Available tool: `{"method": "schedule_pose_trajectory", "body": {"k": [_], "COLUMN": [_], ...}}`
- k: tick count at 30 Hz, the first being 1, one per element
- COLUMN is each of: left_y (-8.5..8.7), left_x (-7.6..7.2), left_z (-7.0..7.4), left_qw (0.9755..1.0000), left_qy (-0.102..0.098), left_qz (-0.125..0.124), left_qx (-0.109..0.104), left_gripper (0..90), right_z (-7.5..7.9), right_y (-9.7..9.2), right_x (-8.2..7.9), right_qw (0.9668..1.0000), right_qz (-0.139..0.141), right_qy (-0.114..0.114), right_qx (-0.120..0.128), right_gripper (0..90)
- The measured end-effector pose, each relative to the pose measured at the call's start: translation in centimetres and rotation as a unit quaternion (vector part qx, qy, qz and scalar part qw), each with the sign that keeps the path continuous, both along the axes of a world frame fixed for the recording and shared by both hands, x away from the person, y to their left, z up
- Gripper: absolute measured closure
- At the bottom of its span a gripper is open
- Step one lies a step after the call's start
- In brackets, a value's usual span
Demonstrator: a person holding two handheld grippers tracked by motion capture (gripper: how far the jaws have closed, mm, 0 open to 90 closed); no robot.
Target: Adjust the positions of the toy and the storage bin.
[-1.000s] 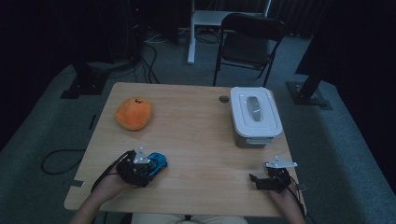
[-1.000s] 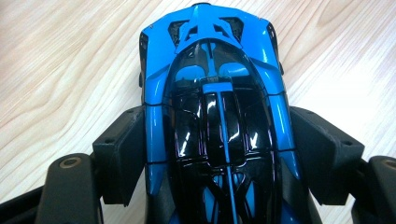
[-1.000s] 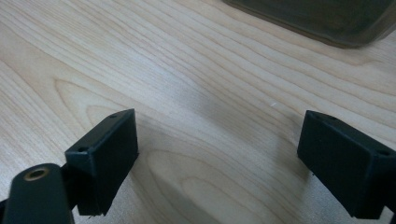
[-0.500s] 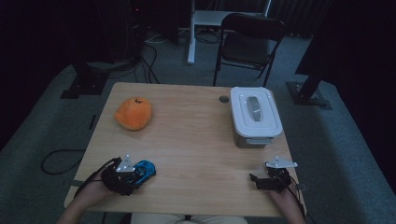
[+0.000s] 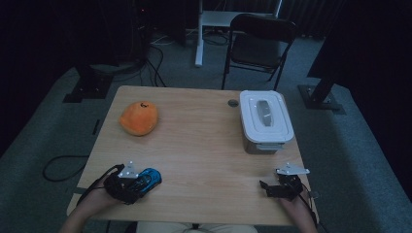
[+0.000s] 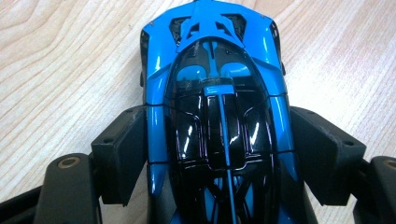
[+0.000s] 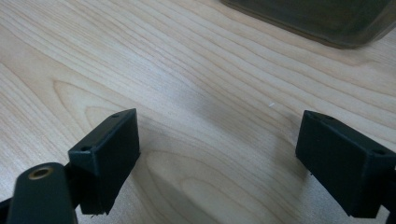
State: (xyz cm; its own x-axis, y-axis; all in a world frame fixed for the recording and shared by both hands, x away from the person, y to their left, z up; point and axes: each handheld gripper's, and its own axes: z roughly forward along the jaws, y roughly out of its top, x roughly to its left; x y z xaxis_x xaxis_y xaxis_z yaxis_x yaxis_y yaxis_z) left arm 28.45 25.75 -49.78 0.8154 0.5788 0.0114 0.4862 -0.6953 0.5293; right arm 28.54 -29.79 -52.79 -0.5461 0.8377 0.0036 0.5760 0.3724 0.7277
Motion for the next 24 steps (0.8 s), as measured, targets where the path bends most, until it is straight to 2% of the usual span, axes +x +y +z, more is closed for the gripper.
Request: {"method": "schedule_pose_trajectory", "body": {"k": [4, 6, 12, 15, 17, 22, 23, 24], "left_y": [0.0, 0.0, -0.2, 0.1, 0.4, 1.3, 1.4, 1.4], "left_x": [-0.1, -0.2, -0.2, 0.3, 0.7, 2.2, 2.5, 2.7], "left_z": [0.3, 0.5, 1.3, 2.2, 2.6, 3.3, 3.4, 3.4], "left_qw": [0.9999, 0.9998, 0.9995, 0.9987, 0.998, 0.9952, 0.995, 0.9947], "left_qy": [0.004, 0.006, -0.007, -0.009, -0.018, -0.028, -0.028, -0.045], "left_qz": [0.013, 0.014, 0.022, 0.033, 0.041, 0.071, 0.07, 0.072], "left_qx": [-0.007, -0.01, -0.02, -0.037, -0.045, -0.062, -0.065, -0.058], "left_gripper": [25.2, 21.4, 19.0, 17.8, 17.8, 17.8, 17.8, 17.8], "right_z": [0.0, 0.0, 0.0, 0.0, 0.0, 0.0, 0.0, 0.0], "right_y": [0.0, 0.0, 0.0, 0.0, 0.0, 0.0, 0.0, 0.0], "right_x": [0.0, 0.0, 0.0, 0.0, 0.0, 0.0, 0.0, 0.0], "right_qw": [1.0, 1.0, 1.0, 1.0, 1.0, 1.0, 1.0, 1.0], "right_qz": [0.0, 0.0, 0.0, 0.0, 0.0, 0.0, 0.0, 0.0], "right_qy": [0.0, -0.001, -0.001, -0.001, -0.001, 0.0, 0.0, 0.0], "right_qx": [0.0, 0.0, 0.0, -0.001, 0.0, 0.0, 0.0, 0.0], "right_gripper": [13.2, 13.2, 13.2, 13.2, 13.2, 13.1, 13.1, 13.0]}}
